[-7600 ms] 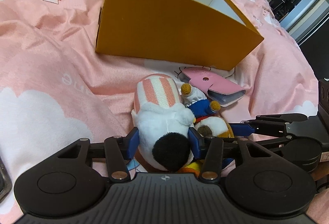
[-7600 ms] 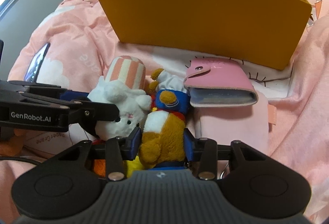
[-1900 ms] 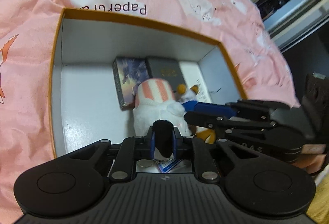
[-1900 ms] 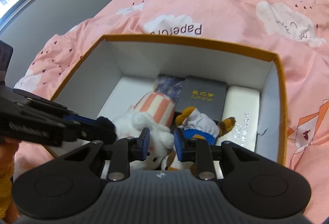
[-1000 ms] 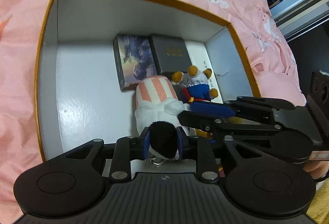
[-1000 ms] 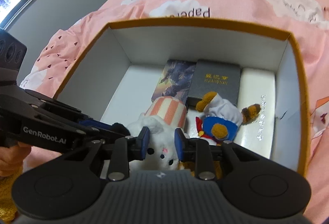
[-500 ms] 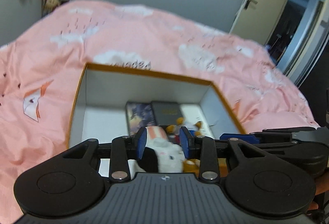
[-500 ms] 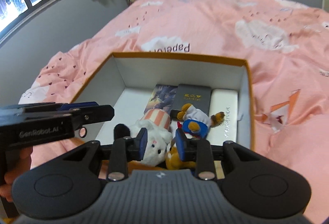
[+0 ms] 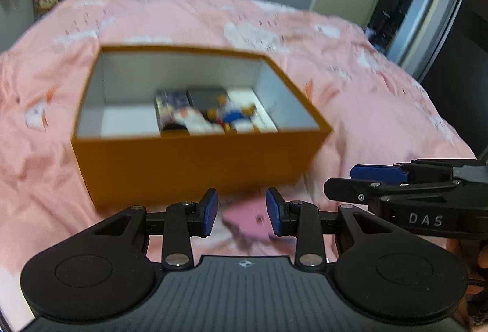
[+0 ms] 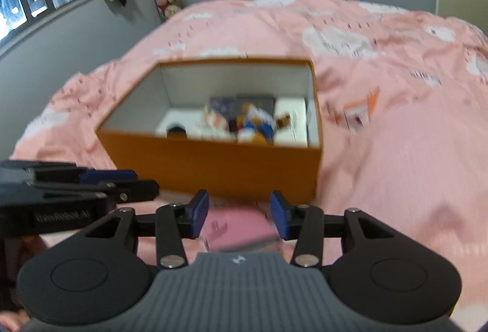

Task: Organize objects
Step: 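Reach the right gripper toward the loop of the pink carabiner pouch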

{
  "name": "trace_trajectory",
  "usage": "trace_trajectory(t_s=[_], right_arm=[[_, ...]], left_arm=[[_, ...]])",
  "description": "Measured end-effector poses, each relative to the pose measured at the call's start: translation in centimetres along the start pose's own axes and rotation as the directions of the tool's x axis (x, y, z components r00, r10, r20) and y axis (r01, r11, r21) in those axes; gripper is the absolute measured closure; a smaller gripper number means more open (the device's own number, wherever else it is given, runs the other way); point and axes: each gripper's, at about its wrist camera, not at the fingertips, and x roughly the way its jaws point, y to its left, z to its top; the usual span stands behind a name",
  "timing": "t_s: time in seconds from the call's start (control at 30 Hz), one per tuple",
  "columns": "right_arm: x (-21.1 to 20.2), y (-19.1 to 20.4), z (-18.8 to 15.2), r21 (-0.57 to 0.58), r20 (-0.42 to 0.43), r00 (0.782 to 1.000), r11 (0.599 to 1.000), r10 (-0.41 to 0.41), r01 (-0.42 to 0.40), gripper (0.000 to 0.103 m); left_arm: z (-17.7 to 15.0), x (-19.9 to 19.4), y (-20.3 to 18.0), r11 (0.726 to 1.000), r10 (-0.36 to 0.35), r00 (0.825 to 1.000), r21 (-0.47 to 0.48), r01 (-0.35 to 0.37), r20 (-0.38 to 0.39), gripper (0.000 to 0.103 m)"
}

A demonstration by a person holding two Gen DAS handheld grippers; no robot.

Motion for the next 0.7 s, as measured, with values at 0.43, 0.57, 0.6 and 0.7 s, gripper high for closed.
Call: trace_trajectory(t_s=[0.43,0.57,0.6,0.7], right_arm=[[1.7,0.1,-6.3,0.001,-0.219,0.972,0.996,-0.088,0.091,0.046],[2.3,0.4,-6.9,-0.01,-0.243,0.967,0.997,-0.078,0.078,0.048],[2.3,0.6,-7.0,-0.02,-0.241,0.968,0.997,-0.073,0.071,0.052],[2.7,1.4,-6.9,-0.067,-0.233,0.971,0.997,-0.052,0.037,0.053]], left_arm=[[-4.4,2.8,1.3,0.994,-0.06,0.955,-0.108,0.029,-0.29,0.066],[-4.9,3.2,1.5,0.992,-0.074,0.948,-0.121,0.038,-0.309,0.066],[-5.0,3.3,1.5,0.992,-0.074,0.947,-0.119,0.038,-0.312,0.066],[-5.2,3.6,1.5,0.992,-0.077,0.943,-0.116,0.042,-0.323,0.066]])
